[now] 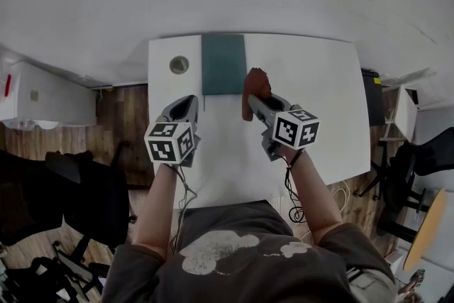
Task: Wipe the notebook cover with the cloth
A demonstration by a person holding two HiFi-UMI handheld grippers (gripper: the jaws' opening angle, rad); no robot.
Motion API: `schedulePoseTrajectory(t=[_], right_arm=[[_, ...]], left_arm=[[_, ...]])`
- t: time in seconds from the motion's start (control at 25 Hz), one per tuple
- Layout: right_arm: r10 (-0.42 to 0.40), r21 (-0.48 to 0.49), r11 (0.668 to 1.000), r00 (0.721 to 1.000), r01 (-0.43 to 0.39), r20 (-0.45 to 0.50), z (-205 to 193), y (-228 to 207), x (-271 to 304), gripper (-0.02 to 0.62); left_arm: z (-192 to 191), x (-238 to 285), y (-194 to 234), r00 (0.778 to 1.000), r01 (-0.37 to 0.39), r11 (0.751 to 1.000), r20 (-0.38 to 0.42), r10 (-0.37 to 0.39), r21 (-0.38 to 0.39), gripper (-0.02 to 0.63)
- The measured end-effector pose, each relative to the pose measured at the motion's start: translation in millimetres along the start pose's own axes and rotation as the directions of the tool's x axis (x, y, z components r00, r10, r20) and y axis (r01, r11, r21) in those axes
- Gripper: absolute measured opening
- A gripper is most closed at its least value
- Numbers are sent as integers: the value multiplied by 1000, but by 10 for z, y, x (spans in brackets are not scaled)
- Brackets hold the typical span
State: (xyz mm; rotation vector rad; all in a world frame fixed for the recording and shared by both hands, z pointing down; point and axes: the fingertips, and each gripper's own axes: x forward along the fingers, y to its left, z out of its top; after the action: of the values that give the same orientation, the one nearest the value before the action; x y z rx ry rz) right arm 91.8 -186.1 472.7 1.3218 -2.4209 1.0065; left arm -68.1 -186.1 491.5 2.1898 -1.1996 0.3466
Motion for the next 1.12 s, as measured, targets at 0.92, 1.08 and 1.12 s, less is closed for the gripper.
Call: schedulePoseTrajectory(t=[0.92,1.08,1.12], right_arm=[[136,-74,987,988,-141,-68,520,-215,800,109],[146,-55,987,986,-150,-75,500,-255,872,109],[148,-51,987,986,-152,-79,486,-265,893,109]], left_arm=[[-314,894,155,976,-80,995,-208,65,-65,0],[-365,974,217,970,-106,992,-227,87,-71,0],[-378,991,238,969,-112,991,-230,92,-74,0]])
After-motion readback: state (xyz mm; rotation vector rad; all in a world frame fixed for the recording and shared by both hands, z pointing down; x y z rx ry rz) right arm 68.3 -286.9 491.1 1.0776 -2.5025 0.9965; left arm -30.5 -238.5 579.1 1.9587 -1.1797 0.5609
